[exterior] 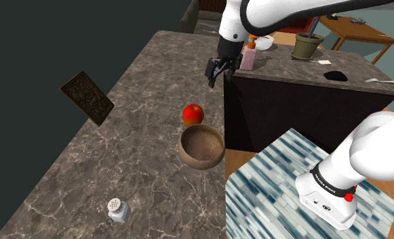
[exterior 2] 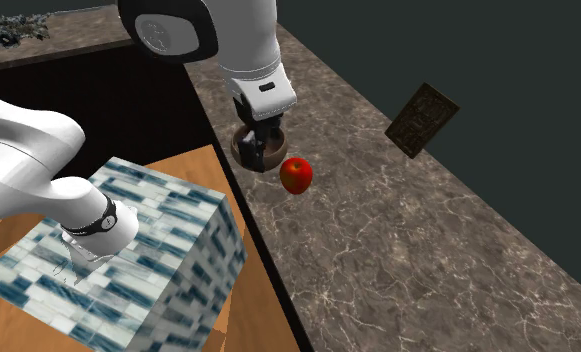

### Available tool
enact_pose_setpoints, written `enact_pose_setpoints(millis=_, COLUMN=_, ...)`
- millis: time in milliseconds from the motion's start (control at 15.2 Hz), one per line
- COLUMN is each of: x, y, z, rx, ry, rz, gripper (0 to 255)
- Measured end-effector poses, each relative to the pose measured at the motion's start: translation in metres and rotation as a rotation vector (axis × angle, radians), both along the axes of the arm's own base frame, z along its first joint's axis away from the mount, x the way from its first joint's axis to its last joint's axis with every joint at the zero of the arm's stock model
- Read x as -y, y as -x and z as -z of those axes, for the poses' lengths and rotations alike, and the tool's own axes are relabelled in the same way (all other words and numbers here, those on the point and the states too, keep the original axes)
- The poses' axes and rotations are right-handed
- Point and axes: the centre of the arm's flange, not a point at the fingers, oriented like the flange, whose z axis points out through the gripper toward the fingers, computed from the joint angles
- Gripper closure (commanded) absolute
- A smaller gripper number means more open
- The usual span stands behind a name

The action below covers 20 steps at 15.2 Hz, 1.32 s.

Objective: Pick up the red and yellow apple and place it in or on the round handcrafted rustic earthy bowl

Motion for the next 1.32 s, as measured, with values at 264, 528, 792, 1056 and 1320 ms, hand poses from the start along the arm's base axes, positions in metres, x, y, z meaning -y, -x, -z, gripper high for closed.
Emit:
enact_pose_setpoints(millis=264, x=-0.039, y=-0.021, z=0.027, rx=-0.019, ry=0.001, rz=-0.007, gripper=0)
enact_pose_setpoints(millis=528, x=-0.071, y=-0.044, z=0.052, rx=-0.034, ry=0.0, rz=-0.013, gripper=0)
enact_pose_setpoints(millis=792, x=-0.079, y=-0.045, z=0.073, rx=-0.036, ry=0.0, rz=-0.013, gripper=0)
enact_pose_setpoints(millis=1056, x=-0.079, y=-0.046, z=0.09, rx=-0.036, ry=0.0, rz=-0.013, gripper=0)
enact_pose_setpoints(millis=1320, x=-0.08, y=-0.045, z=0.091, rx=-0.036, ry=0.0, rz=-0.013, gripper=0)
